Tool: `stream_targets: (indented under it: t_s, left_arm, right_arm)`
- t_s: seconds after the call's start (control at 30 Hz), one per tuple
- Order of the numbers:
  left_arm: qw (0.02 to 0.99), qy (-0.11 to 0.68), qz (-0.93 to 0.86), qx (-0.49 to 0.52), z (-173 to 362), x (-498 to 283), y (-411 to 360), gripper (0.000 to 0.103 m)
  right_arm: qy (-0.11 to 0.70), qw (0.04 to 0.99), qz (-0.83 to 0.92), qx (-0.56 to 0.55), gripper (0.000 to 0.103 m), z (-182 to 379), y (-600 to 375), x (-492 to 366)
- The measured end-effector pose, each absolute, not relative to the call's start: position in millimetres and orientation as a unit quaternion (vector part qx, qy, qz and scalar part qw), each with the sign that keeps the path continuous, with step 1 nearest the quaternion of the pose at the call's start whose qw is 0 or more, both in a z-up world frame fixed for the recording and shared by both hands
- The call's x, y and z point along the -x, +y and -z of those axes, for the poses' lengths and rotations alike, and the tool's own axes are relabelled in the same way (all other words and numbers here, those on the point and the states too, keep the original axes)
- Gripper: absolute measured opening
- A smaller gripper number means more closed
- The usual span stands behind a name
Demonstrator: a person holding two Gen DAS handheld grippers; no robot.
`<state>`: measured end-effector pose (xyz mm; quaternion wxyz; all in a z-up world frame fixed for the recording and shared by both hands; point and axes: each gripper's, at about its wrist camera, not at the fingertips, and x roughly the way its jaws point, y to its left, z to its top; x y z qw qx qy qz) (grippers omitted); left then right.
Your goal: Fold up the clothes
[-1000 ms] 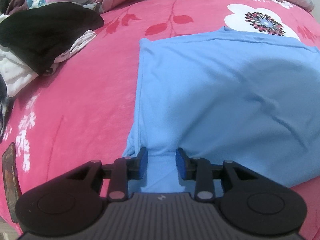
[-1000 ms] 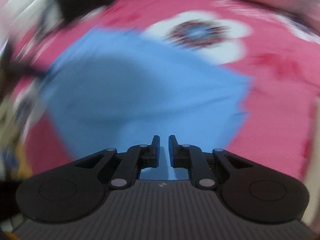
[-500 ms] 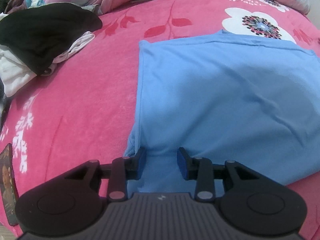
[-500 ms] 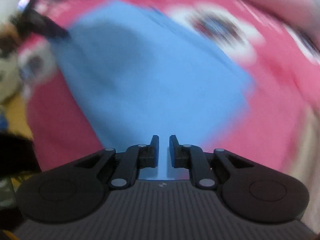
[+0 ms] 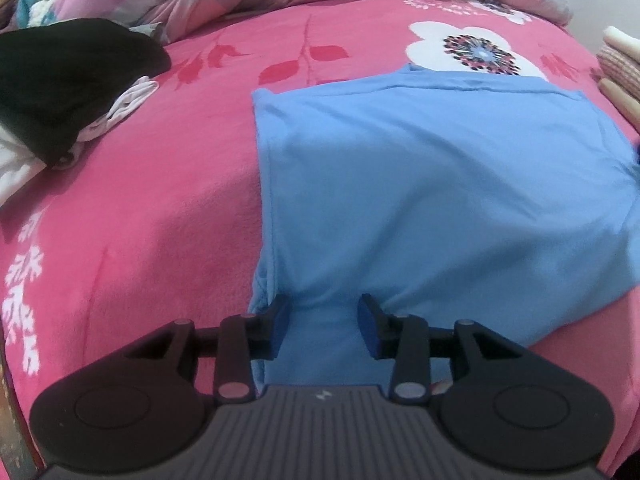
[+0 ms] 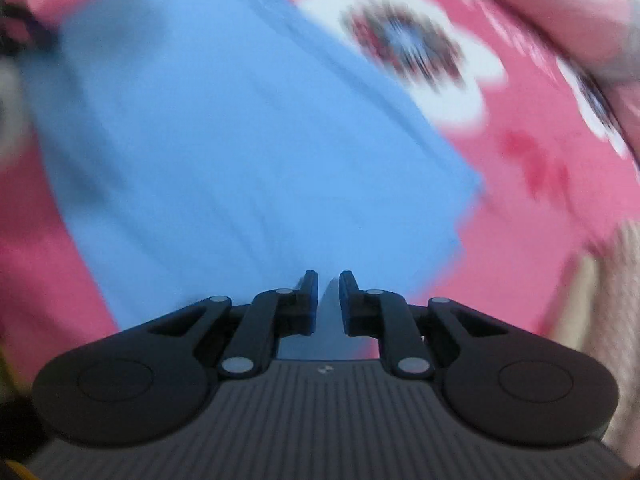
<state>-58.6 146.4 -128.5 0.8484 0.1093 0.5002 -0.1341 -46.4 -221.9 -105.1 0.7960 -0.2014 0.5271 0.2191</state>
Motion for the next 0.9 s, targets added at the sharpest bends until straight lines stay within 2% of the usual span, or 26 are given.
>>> stream_targets:
  t_s: [0.1,0.17,0.3,0.4,0.47,0.6,0.67,0.77,0.9]
  left_arm:
    - [0.846,0.499,0.144,-0.120,129,58,146,0.041]
    - [0.846,0.499,0.148,-0.119,129,58,146,0.041]
    - [0.846,0.497,0.157,-0.107,130,57,152,0.042]
    - [0.844,0.499,0.168,-0.103,129,55,156,0.042]
    - [0.841,0.502,0.172,-0.106,128,54,156,0.042]
    - [0.834,0.510,0.174,-0.122,124,52,151,0.043]
    - [0.831,0.511,0.175,-0.134,123,52,147,0.044]
    - [0.827,0.513,0.176,-0.148,124,52,144,0.045]
    - [0.821,0.521,0.173,-0.158,121,51,141,0.046]
  right_arm:
    - [0.470,0.797,-0.329,0.187,0.009,110,-144,32]
    - [0.463,0.787,-0.363,0.185,0.009,126,-112,22]
    - [0.524,0.799,-0.267,0.122,0.009,141,-166,24]
    - [0.580,0.805,-0.111,0.062,0.009,130,-256,39]
    - [0.587,0.808,-0.031,0.035,0.012,118,-289,49]
    - [0.554,0.830,-0.064,-0.014,0.012,103,-271,59]
    - [0.556,0.825,-0.092,-0.043,0.010,117,-248,66]
    - [0.593,0.798,-0.077,-0.075,0.010,143,-233,100]
    - [0.627,0.772,-0.055,-0.083,0.011,139,-232,142]
